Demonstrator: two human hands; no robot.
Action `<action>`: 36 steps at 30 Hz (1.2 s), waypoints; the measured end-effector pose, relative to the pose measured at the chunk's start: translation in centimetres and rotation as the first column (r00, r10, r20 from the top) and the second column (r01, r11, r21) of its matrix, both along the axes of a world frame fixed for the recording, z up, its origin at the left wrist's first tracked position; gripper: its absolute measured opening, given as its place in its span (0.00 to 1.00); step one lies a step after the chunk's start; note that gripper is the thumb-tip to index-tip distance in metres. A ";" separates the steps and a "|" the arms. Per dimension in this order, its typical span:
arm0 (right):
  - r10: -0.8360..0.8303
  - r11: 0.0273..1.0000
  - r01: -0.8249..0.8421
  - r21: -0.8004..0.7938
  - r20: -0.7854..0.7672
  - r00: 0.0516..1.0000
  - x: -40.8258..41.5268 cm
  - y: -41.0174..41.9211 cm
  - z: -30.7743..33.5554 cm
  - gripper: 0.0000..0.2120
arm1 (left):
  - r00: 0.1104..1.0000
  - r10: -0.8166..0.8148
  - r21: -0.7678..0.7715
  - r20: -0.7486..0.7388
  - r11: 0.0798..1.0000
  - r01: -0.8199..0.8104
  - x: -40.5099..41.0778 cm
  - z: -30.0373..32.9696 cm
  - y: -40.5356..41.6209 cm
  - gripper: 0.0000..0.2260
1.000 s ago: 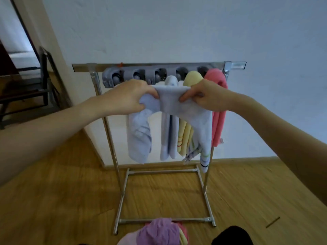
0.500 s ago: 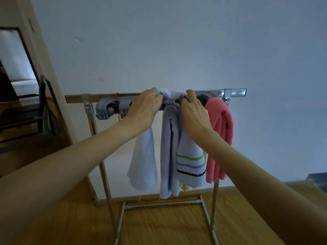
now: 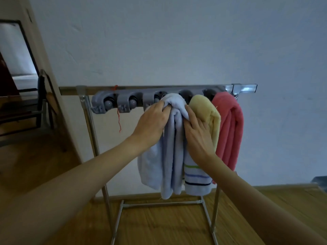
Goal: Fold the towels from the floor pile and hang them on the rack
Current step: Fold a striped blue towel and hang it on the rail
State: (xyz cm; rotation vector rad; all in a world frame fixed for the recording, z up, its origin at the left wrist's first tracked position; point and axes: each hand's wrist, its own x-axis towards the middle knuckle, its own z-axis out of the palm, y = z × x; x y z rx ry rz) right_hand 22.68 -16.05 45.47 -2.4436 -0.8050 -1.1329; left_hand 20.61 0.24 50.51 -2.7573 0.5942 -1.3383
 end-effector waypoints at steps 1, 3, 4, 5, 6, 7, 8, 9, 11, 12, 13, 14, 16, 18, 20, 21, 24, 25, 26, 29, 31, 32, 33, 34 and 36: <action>0.095 0.995 -0.093 0.037 -0.040 0.995 -0.1 -0.3 -0.3 0.21 | 1.000 -0.027 -0.015 -0.007 1.000 0.027 0.0 -0.7 0.1 0.17; 0.175 0.982 -0.170 0.083 -0.051 0.983 -0.4 -0.7 -0.6 0.20 | 0.998 -0.063 -0.060 0.001 0.996 0.063 -0.2 -1.9 0.1 0.16; 0.219 0.970 -0.202 0.135 -0.125 0.968 -0.5 -0.8 -0.8 0.20 | 0.997 -0.074 -0.090 0.009 0.993 0.074 -0.3 -2.4 0.1 0.16; 0.225 0.967 -0.195 0.165 -0.187 0.956 -0.5 -0.9 -1.0 0.21 | 0.996 -0.086 -0.127 0.005 0.988 0.086 -0.3 -3.0 0.2 0.17; 0.170 0.982 -0.147 0.119 -0.222 0.960 -0.5 -0.9 -1.3 0.24 | 0.995 -0.100 -0.170 -0.005 0.981 0.098 -0.5 -3.6 0.2 0.19; 0.124 0.991 -0.107 0.079 -0.249 0.961 -0.7 -0.9 -1.5 0.28 | 0.993 -0.119 -0.213 -0.016 0.970 0.113 -0.6 -4.2 0.3 0.23; 0.117 0.992 -0.103 0.067 -0.262 0.958 -0.7 -1.1 -2.0 0.29 | 0.989 -0.145 -0.260 -0.026 0.956 0.133 -0.8 -5.0 0.5 0.27; 0.163 0.985 -0.146 0.088 -0.242 0.957 -0.8 -1.2 -2.3 0.29 | 0.983 -0.180 -0.321 -0.034 0.934 0.160 -1.1 -5.9 0.6 0.31; 0.271 0.954 -0.241 0.181 -0.169 0.948 -1.0 -1.6 -3.2 0.25 | 0.965 -0.257 -0.486 -0.042 0.850 0.205 -1.6 -7.9 0.8 0.35; 0.289 0.943 -0.259 0.207 -0.128 0.949 -1.2 -1.7 -3.7 0.24 | 0.962 -0.270 -0.565 -0.043 0.801 0.200 -1.6 -9.1 0.9 0.36; 0.302 0.937 -0.273 0.217 -0.116 0.946 -1.4 -1.7 -4.3 0.26 | 0.964 -0.260 -0.627 -0.063 0.761 0.165 -1.6 -10.5 1.0 0.36; 0.321 0.927 -0.287 0.242 -0.116 0.940 -1.6 -1.8 -5.1 0.27 | 0.966 -0.236 -0.664 -0.110 0.740 0.105 -1.5 -11.8 1.2 0.35; 0.325 0.916 -0.279 0.287 -0.126 0.937 -1.7 -1.9 -6.8 0.30 | 0.950 -0.191 -0.680 -0.245 0.733 -0.028 -1.0 -14.3 1.9 0.29; 0.304 0.910 -0.237 0.339 -0.158 0.940 -1.9 -1.8 -8.4 0.31 | 0.910 -0.181 -0.671 -0.373 0.730 -0.130 -0.5 -16.0 2.6 0.17; 0.288 0.906 -0.201 0.372 -0.193 0.938 -1.9 -1.8 -9.6 0.32 | 0.892 -0.160 -0.699 -0.422 0.685 -0.207 0.0 -17.0 3.3 0.08; 0.288 0.901 -0.194 0.387 -0.201 0.936 -2.0 -1.8 -10.1 0.32 | 0.907 -0.120 -0.727 -0.404 0.644 -0.238 0.2 -17.3 3.5 0.09; 0.275 0.889 -0.169 0.425 -0.204 0.940 -2.1 -1.7 -11.2 0.33 | 0.950 0.043 -0.807 -0.310 0.516 -0.286 0.4 -17.7 3.7 0.08; 0.257 0.886 -0.145 0.440 -0.207 0.944 -2.1 -1.7 -11.5 0.33 | 0.948 0.061 -0.804 -0.312 0.514 -0.298 0.4 -17.9 3.4 0.08; 0.231 0.886 -0.117 0.449 -0.208 0.950 -2.0 -1.8 -11.9 0.34 | 0.941 0.037 -0.785 -0.336 0.540 -0.302 0.4 -18.2 3.1 0.09; 0.177 0.899 -0.075 0.432 -0.201 0.963 -1.9 -2.0 -13.0 0.31 | 0.888 -0.198 -0.737 -0.414 0.645 -0.200 0.2 -19.7 1.9 0.10; 0.168 0.909 -0.069 0.411 -0.210 0.963 -1.9 -2.2 -13.5 0.27 | 0.851 -0.311 -0.756 -0.423 0.639 -0.142 0.1 -20.7 1.1 0.14; 0.167 0.911 -0.069 0.406 -0.211 0.963 -2.0 -2.3 -13.8 0.25 | 0.854 -0.332 -0.766 -0.401 0.633 -0.114 0.1 -21.1 0.6 0.19; 0.166 0.912 -0.072 0.403 -0.205 0.965 -2.1 -2.4 -13.9 0.23 | 0.862 -0.345 -0.784 -0.370 0.615 -0.090 0.1 -21.2 0.1 0.23; 0.166 0.913 -0.076 0.401 -0.195 0.967 -2.1 -2.6 -14.1 0.21 | 0.875 -0.351 -0.802 -0.334 0.594 -0.068 0.0 -21.0 -0.6 0.26; 0.158 0.915 -0.077 0.397 -0.177 0.971 -2.3 -2.9 -14.3 0.18 | 0.905 -0.310 -0.811 -0.292 0.582 -0.062 -0.2 -20.3 -2.0 0.30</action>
